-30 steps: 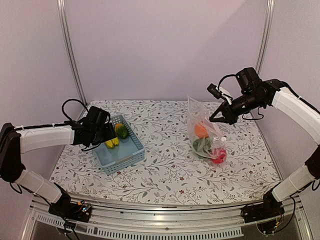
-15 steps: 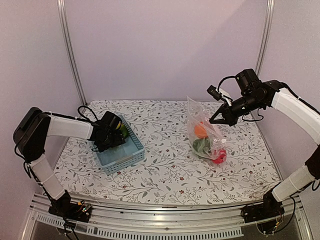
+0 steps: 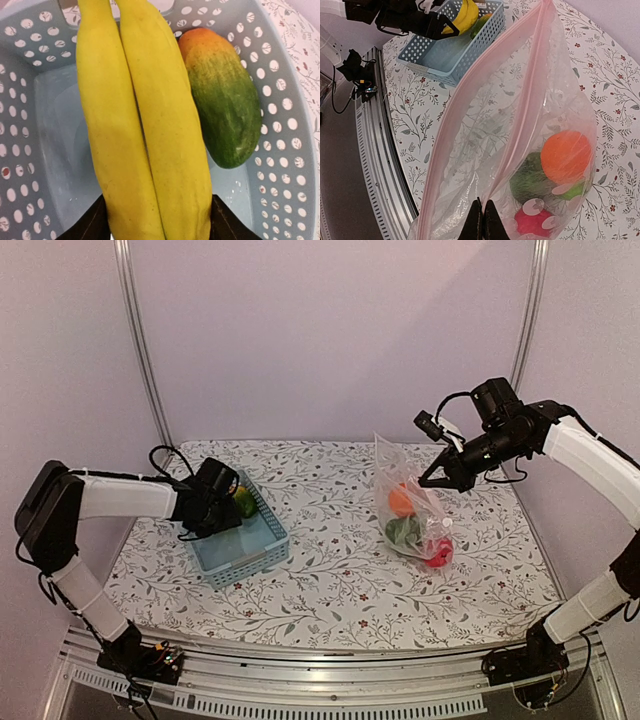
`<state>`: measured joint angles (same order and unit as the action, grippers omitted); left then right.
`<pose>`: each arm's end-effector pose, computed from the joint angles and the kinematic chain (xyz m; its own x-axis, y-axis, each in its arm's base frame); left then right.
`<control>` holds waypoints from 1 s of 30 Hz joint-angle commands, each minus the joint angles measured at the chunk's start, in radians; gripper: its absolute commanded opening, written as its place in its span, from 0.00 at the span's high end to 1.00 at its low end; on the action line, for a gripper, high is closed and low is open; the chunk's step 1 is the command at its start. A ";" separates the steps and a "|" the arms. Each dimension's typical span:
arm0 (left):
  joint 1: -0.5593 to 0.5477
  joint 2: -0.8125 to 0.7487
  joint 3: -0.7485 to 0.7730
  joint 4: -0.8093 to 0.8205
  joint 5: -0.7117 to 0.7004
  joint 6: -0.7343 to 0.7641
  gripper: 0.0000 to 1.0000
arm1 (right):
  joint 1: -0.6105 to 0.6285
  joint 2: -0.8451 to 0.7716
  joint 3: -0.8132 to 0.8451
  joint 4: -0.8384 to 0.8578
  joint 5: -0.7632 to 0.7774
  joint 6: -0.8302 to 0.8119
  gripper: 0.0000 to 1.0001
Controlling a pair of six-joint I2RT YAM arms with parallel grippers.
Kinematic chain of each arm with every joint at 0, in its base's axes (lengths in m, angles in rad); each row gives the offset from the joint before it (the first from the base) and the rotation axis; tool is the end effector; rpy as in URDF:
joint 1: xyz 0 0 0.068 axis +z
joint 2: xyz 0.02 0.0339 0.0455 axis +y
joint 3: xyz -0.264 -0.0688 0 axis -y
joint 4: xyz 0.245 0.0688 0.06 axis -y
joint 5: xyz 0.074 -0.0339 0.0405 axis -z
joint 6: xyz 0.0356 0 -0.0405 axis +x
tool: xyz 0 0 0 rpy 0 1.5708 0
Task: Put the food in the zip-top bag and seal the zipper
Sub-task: Pick up the fake fruit from the bin, then place the fake fruit in the zipper food storage bag.
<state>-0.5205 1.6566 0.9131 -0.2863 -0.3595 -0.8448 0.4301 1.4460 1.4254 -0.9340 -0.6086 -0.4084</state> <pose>0.2829 -0.1477 0.1629 -0.7243 -0.3917 -0.5674 -0.3515 0.9178 -0.1849 0.2578 0.1407 0.3462 -0.4256 -0.5537 -0.7157 -0.8842 0.4228 0.1987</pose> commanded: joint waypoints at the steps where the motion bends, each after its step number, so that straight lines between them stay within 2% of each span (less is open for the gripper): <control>1: -0.033 -0.187 -0.049 -0.047 0.003 0.033 0.58 | 0.001 -0.004 -0.004 -0.002 -0.010 -0.009 1.00; 3: -0.036 -0.261 -0.066 -0.052 0.032 0.045 0.62 | 0.002 0.001 -0.003 -0.002 -0.010 -0.009 1.00; 7: -0.066 -0.399 -0.065 -0.050 0.110 0.068 0.62 | 0.002 0.015 0.007 -0.005 -0.004 -0.010 1.00; 13: -0.175 -0.498 -0.031 0.221 0.458 0.102 0.64 | 0.008 0.036 0.074 -0.030 0.052 -0.019 1.00; 16: -0.268 -0.456 0.047 0.367 0.573 0.082 0.65 | 0.016 0.048 0.122 -0.053 0.098 -0.025 1.00; 22: -0.449 -0.272 0.240 0.568 0.767 0.083 0.66 | 0.023 0.073 0.240 -0.097 0.204 -0.035 1.00; 26: -0.510 -0.133 0.302 0.785 0.891 -0.039 0.68 | 0.030 0.078 0.264 -0.085 0.308 -0.038 1.00; 30: -0.538 -0.013 0.332 0.998 0.943 -0.207 0.69 | 0.032 0.072 0.266 -0.079 0.315 -0.022 1.00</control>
<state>-1.0336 1.5528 1.2236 0.4545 0.4736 -0.8856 0.4541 1.5074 1.6691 -1.0065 -0.3531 -0.4347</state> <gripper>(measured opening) 0.582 0.005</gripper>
